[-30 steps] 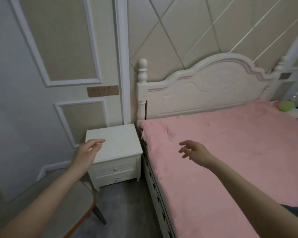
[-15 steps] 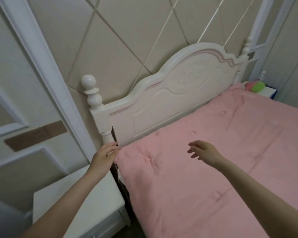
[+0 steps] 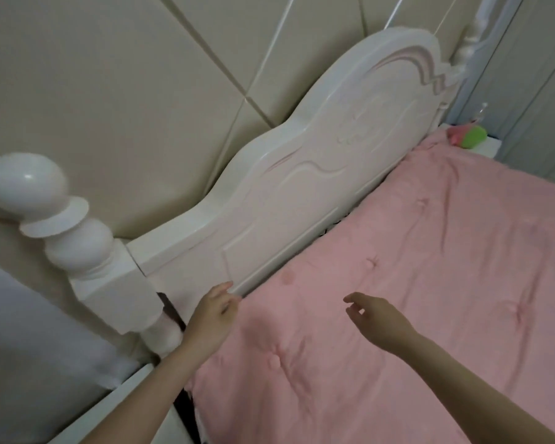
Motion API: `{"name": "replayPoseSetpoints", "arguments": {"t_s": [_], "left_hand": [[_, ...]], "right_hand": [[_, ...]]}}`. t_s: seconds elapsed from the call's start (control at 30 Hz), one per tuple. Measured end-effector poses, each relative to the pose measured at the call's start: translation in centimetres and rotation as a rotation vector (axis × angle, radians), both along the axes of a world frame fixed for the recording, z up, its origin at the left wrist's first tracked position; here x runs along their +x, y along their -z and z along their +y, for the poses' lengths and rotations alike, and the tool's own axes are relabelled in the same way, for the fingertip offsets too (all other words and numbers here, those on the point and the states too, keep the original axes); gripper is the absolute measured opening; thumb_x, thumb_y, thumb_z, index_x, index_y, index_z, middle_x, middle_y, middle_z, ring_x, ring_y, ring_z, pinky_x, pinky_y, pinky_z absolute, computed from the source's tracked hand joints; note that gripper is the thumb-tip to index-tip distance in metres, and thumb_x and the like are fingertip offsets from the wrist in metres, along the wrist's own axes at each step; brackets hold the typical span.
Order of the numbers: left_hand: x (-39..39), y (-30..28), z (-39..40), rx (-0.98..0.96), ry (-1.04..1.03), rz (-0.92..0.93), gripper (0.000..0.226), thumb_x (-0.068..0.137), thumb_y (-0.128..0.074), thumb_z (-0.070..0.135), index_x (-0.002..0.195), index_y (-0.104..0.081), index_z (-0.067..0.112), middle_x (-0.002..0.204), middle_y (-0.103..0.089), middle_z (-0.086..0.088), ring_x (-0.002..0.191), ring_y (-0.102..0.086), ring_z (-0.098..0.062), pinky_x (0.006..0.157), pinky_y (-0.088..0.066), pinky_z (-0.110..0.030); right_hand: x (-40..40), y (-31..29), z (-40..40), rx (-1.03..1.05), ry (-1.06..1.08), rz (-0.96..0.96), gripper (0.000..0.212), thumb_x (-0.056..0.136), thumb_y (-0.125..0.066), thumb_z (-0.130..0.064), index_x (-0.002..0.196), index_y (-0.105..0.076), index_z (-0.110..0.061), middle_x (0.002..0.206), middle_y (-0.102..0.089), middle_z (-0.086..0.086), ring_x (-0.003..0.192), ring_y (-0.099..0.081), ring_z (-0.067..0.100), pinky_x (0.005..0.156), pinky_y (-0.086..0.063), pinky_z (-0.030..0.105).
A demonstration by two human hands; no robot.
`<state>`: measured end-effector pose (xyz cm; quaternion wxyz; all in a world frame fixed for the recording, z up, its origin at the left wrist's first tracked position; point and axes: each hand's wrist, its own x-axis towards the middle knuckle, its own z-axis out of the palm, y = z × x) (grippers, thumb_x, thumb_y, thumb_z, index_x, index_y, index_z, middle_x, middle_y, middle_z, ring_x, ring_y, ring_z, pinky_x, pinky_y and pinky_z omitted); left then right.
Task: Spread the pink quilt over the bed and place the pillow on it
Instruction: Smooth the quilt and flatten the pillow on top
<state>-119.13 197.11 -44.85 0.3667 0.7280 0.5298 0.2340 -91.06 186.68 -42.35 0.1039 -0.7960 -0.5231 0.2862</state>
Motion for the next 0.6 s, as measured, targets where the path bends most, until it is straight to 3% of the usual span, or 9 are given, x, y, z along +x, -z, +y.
{"name": "replayPoseSetpoints", "arguments": {"t_s": [0.13, 0.3, 0.4, 0.47, 0.53, 0.6], "left_hand": [[0.5, 7.5, 7.3, -0.025, -0.068, 0.064, 0.022, 0.088, -0.052, 0.000, 0.097, -0.071, 0.008, 0.125, -0.058, -0.005, 0.116, -0.053, -0.015, 0.097, -0.039, -0.025], [0.5, 15.5, 13.2, 0.021, 0.035, 0.188, 0.022, 0.081, -0.061, -0.002, 0.100, -0.070, 0.004, 0.115, -0.064, -0.009, 0.107, -0.056, -0.014, 0.092, -0.038, -0.021], [1.3, 19.2, 14.4, 0.021, 0.096, 0.245, 0.030, 0.076, -0.065, 0.019, 0.101, -0.070, 0.003, 0.108, -0.068, -0.012, 0.103, -0.063, -0.023, 0.092, -0.037, -0.018], [2.0, 22.0, 15.0, 0.043, 0.151, 0.319, 0.052, 0.071, -0.054, 0.045, 0.103, -0.069, 0.008, 0.106, -0.068, -0.009, 0.100, -0.064, -0.022, 0.090, -0.042, -0.023], [2.7, 24.6, 15.6, 0.062, 0.192, 0.429, 0.066, 0.066, -0.047, 0.057, 0.110, -0.066, 0.012, 0.111, -0.066, -0.006, 0.103, -0.062, -0.023, 0.091, -0.047, -0.031], [3.8, 26.8, 15.6, 0.007, 0.154, 0.540, 0.062, 0.072, -0.060, 0.055, 0.121, -0.059, 0.016, 0.122, -0.060, -0.004, 0.112, -0.058, -0.023, 0.092, -0.047, -0.034]], "right_hand": [[-0.2, 5.8, 6.1, -0.126, -0.052, -0.119, 0.037, 0.096, -0.040, -0.034, 0.133, -0.044, -0.028, 0.120, -0.060, -0.007, 0.110, -0.055, 0.013, 0.089, -0.043, 0.026], [0.1, 13.7, 12.2, -0.119, 0.047, -0.084, 0.040, 0.095, -0.042, -0.037, 0.134, -0.042, -0.025, 0.120, -0.061, -0.003, 0.111, -0.055, 0.016, 0.090, -0.046, 0.031], [0.3, 17.7, 14.1, -0.109, 0.073, -0.098, 0.047, 0.094, -0.043, -0.041, 0.138, -0.036, -0.025, 0.128, -0.054, -0.002, 0.115, -0.052, 0.016, 0.090, -0.045, 0.031], [0.7, 20.5, 15.3, -0.101, 0.074, -0.096, 0.056, 0.092, -0.046, -0.046, 0.142, -0.030, -0.026, 0.136, -0.046, 0.000, 0.119, -0.050, 0.018, 0.093, -0.046, 0.035], [1.0, 22.9, 16.5, -0.119, 0.095, -0.070, 0.073, 0.086, -0.053, -0.052, 0.146, -0.017, -0.029, 0.148, -0.029, 0.004, 0.127, -0.042, 0.024, 0.097, -0.045, 0.041], [1.3, 25.3, 18.0, -0.196, 0.060, -0.124, 0.093, 0.077, -0.058, -0.061, 0.146, 0.000, -0.036, 0.156, -0.001, 0.002, 0.137, -0.027, 0.031, 0.100, -0.041, 0.048]]}}
